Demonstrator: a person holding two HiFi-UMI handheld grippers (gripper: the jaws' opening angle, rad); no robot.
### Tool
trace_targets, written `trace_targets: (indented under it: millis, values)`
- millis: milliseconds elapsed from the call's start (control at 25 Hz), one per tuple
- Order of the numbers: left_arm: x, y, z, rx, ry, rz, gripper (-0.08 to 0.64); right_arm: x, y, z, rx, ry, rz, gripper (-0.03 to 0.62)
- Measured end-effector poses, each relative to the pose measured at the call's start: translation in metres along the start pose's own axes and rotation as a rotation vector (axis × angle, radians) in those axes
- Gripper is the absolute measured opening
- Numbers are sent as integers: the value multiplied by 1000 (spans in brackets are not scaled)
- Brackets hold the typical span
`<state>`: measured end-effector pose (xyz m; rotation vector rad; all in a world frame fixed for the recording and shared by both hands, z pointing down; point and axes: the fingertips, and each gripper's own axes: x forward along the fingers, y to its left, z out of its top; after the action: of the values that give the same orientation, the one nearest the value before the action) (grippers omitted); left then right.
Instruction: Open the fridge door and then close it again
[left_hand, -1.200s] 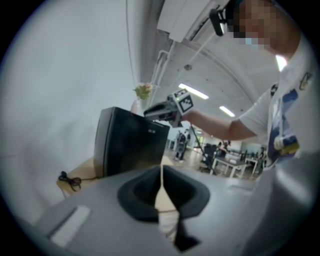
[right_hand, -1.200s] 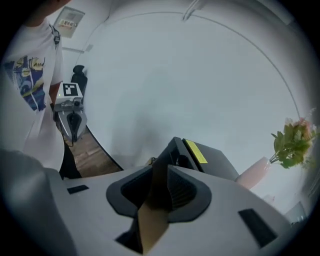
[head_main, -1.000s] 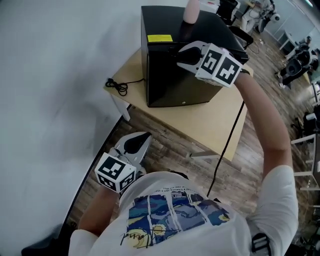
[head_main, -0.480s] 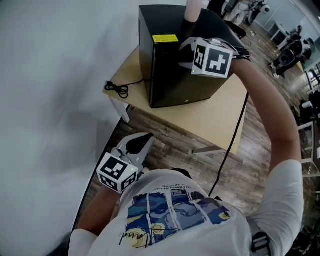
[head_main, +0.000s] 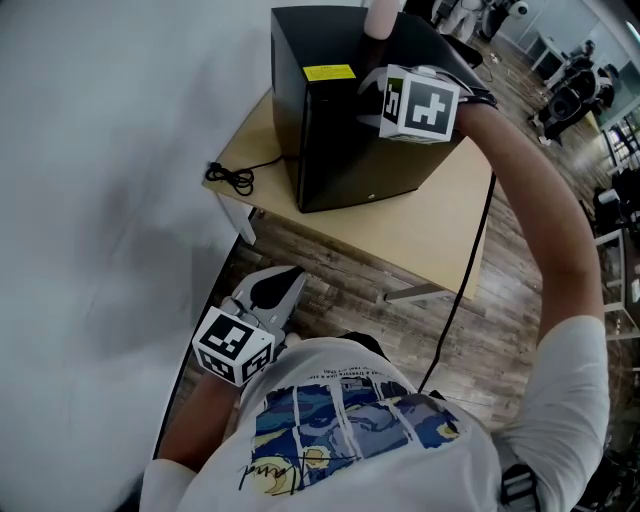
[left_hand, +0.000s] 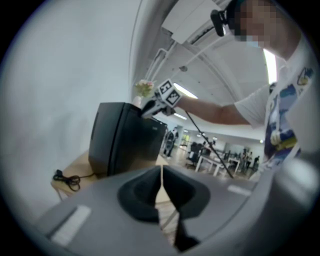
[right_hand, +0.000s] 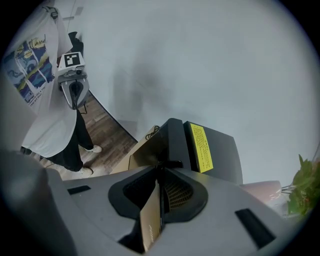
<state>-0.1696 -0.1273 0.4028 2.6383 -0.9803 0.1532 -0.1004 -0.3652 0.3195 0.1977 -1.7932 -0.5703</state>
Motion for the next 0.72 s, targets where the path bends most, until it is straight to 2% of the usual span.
trace_targets:
  millis: [720]
  values:
    - [-28, -6, -20, -20, 7, 11, 14, -4, 1, 1, 23, 17, -1, 38]
